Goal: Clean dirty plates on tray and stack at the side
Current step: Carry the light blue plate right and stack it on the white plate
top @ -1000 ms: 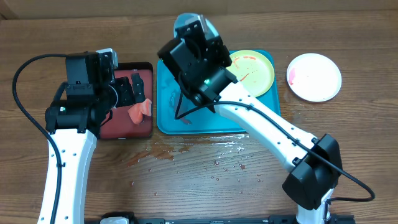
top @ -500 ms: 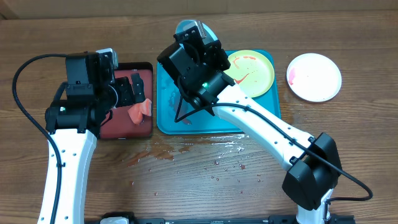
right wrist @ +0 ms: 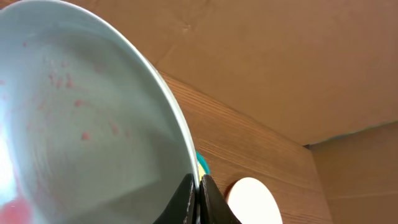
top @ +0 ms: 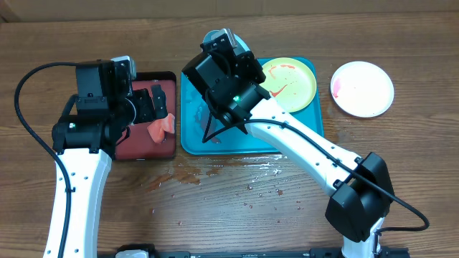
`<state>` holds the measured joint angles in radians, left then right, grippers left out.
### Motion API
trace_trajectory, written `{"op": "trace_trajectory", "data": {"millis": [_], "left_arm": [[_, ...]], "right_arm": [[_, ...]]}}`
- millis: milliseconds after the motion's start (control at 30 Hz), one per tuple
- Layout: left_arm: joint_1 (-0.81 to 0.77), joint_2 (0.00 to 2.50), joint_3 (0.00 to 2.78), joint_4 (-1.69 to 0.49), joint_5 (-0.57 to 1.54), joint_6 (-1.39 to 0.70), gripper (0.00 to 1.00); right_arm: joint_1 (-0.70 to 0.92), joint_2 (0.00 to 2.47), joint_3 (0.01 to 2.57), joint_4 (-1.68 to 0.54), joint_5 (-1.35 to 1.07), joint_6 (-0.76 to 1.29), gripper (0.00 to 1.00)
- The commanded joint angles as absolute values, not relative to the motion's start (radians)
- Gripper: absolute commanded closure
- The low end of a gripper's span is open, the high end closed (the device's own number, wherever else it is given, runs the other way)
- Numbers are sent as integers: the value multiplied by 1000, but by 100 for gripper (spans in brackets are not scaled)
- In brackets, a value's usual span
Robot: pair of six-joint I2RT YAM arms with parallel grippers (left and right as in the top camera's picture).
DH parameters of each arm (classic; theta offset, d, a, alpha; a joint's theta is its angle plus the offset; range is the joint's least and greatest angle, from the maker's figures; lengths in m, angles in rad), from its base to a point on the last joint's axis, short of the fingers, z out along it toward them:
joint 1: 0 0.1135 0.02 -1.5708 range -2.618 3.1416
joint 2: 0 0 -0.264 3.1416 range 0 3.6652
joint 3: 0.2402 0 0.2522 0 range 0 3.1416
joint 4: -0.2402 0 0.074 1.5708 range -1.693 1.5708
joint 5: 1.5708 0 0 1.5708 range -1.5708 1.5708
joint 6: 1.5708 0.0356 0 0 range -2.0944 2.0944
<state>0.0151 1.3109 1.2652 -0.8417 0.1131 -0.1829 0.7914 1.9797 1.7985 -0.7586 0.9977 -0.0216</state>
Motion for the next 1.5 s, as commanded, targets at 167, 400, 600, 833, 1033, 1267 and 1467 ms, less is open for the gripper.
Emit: {"op": "trace_trajectory", "data": {"millis": [167,400,600,833,1033,1267,1467], "left_arm": [[19,1294,1278,-858,124,-171,0],[19,1294,1278,-894,124,-171,0],[19,1296,1278,-914,124,-171,0],[19,1296,1278,-939,124,-171,0],[5,1296,1278,-937,123,-171,0],[-9,1301,1278,-935,123,-172,0],[-9,1304,1278,-934,123,-171,0]], "right_arm": [[726,1969,1794,-808,762,62,96],[525,1957,1795,-908,323,214,96],[316,1923,1795,-916,-131,214,96],[16,1917,1794,-1010,-279,214,96],[-236,1927,1794,-1054,-220,214,96],[-419,1962,1779,-1049,-164,214,96],[-479,2018,1761,-1045,-157,213,96]]}}
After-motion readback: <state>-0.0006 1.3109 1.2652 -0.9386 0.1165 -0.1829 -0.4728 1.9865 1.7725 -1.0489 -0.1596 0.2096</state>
